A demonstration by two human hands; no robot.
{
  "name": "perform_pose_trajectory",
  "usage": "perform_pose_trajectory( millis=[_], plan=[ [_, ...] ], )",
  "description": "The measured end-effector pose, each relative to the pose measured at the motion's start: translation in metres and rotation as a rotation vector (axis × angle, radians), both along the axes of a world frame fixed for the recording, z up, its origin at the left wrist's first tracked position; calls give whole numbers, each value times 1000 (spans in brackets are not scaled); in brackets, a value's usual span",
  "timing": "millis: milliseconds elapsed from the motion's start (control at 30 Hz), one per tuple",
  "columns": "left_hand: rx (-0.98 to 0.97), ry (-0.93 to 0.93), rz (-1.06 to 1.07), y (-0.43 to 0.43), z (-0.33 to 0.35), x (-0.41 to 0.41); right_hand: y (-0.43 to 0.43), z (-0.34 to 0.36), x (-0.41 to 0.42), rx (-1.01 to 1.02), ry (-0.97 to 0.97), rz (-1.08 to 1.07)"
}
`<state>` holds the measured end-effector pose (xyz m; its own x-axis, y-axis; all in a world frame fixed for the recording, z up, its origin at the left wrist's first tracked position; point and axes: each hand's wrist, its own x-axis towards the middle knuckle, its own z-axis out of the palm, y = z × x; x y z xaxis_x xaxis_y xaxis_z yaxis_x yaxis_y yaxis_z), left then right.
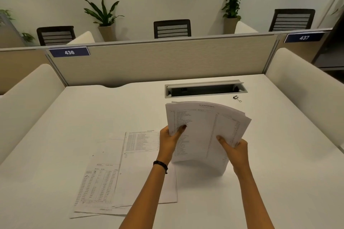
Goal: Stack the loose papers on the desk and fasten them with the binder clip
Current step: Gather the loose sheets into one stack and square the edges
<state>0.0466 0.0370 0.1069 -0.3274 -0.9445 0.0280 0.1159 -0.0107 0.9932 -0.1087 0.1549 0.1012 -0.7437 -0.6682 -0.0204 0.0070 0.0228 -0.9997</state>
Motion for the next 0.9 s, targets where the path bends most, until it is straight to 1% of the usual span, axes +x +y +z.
perform_pose_trajectory(
  millis=[200,300,467,567,700,800,900],
  plan=[
    [-33,-6,38,-6,7,4,-2,5,5,-32,64,-15],
    [-68,-41,66,-13,5,10,-6,4,6,-23,90,4],
    [-67,-106,99,-21,-3,23,-12,-3,12,-37,46,36],
    [-27,-108,103,-26,-7,30,-17,-9,16,-15,14,46],
    [28,-116,32,-31,-14,37,-23,-14,23,20,-78,111],
    [52,-124,-34,-37,-22,44,-31,-15,31,61,-50,203],
    [90,-144,-67,-45,-32,54,-40,-21,36,91,-31,203]
  ],
)
